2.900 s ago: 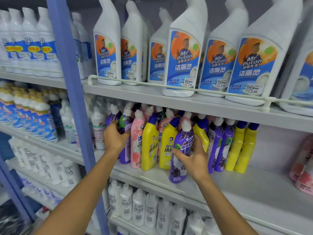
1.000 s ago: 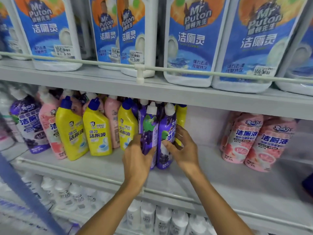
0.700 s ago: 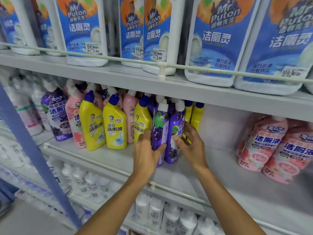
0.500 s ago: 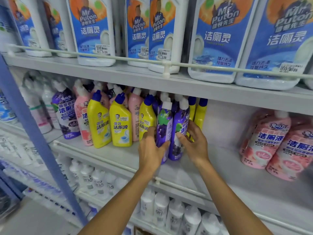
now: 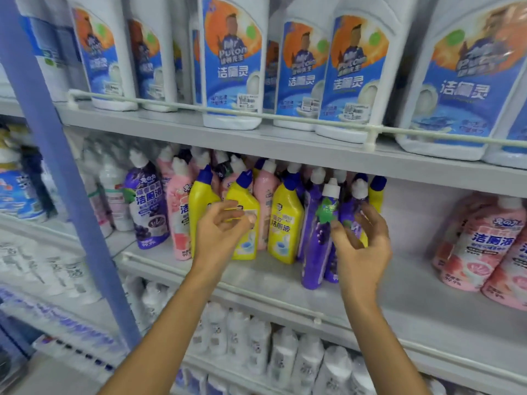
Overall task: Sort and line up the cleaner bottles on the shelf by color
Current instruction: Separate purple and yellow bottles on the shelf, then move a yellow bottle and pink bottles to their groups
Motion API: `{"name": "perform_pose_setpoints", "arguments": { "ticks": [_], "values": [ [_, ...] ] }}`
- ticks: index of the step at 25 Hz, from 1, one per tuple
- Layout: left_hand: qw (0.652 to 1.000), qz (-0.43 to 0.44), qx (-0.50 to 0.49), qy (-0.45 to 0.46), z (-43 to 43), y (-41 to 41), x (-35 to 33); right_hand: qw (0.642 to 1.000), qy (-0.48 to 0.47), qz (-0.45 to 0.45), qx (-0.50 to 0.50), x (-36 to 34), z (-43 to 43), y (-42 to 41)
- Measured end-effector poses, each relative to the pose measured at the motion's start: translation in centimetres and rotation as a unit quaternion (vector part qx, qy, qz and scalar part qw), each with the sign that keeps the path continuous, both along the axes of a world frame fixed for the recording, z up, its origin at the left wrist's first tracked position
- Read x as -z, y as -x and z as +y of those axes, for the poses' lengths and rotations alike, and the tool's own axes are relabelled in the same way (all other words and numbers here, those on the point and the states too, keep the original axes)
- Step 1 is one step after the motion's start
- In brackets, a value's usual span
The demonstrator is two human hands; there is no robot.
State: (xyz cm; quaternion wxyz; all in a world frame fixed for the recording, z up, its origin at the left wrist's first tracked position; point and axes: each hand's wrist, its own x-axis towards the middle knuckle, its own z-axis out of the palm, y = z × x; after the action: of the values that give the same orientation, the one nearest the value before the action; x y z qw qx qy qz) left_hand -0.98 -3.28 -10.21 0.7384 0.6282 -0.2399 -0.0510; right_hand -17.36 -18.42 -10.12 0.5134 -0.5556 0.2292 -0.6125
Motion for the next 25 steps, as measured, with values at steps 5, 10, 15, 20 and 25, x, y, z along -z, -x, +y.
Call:
{"name": "perform_pose_setpoints", "arguments": {
  "ticks": [5,10,15,20,25],
  "values": [
    [0.994,-0.035,-0.097,0.045,7.5,-7.1,-2.8,0.987,0.081,0.049,-0.129,-2.2,5.5,-8.6],
    [0.988,-0.083,-0.131,-0.025,7.7,-13.5,-4.6,0.979,0.097,0.167,-0.059,-4.9,3.1,-16.4],
    [0.977,-0.138,-0.102,-0.126,4.5,-15.1,-5.7,0.923,-0.02,0.367,-0.113,-5.8,-0.7,-18.6],
    [0.97,-0.158,-0.085,-0.164,5.5,-15.2,-5.4,0.85,0.047,0.519,-0.072,-6.4,-0.7,-18.2],
    [0.961,-0.198,-0.095,-0.171,8.8,-14.2,-5.0,0.876,0.241,0.411,0.074,-7.0,1.0,-17.4]
  ]
}}
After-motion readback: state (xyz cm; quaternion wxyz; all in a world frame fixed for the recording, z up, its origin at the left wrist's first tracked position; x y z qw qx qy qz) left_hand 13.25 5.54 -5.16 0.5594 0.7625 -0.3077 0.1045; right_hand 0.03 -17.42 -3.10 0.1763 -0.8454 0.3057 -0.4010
